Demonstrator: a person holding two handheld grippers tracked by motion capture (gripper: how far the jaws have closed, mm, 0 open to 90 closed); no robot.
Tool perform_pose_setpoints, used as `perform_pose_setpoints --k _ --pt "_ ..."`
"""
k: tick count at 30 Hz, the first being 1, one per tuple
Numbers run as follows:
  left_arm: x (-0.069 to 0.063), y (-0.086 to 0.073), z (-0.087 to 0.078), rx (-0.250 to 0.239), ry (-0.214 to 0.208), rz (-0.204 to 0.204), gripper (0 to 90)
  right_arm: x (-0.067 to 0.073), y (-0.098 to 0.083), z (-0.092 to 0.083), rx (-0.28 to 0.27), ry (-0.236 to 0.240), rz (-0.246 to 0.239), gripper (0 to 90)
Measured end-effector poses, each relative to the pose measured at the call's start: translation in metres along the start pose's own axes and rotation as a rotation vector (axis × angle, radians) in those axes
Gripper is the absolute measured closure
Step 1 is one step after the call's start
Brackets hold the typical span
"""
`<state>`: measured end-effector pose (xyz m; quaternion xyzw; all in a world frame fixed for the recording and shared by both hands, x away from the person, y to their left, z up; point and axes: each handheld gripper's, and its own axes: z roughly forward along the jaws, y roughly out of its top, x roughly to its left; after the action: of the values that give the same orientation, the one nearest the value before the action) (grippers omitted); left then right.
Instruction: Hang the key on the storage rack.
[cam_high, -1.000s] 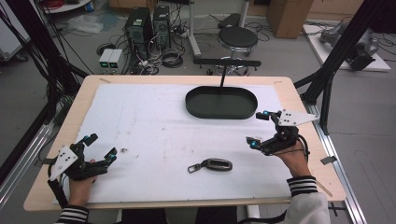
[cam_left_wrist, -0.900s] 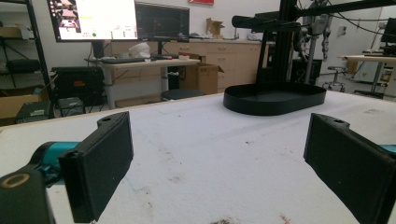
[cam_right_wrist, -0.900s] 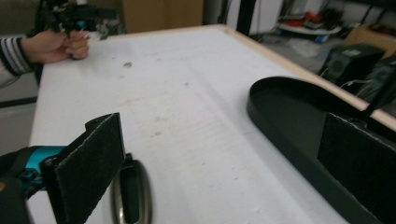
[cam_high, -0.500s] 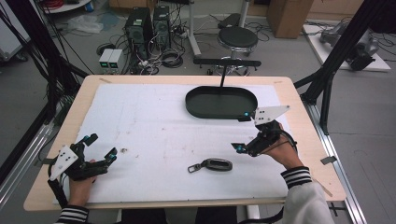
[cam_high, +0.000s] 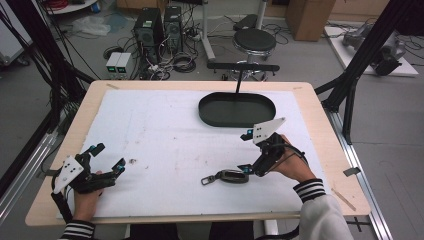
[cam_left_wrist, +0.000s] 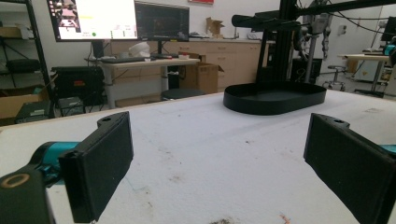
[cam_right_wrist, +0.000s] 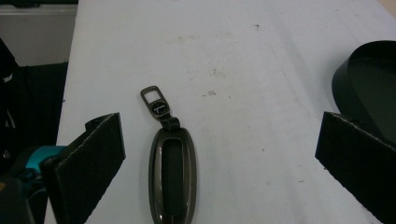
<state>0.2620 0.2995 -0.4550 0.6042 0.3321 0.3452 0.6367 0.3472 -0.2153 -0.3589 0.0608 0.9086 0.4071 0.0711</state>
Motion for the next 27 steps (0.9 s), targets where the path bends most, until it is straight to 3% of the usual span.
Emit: perform_pose_setpoints --k 4,27 --pt "0.0 0.0 0.0 0.002 0.0 0.003 8.6 0.003 0.0 0.007 0.014 0.006 -0.013 0.4" --pt "0.0 0.0 0.0 -0.001 0.002 0.008 8.6 0.017 -0.002 0.044 0.279 0.052 -0.072 0.4"
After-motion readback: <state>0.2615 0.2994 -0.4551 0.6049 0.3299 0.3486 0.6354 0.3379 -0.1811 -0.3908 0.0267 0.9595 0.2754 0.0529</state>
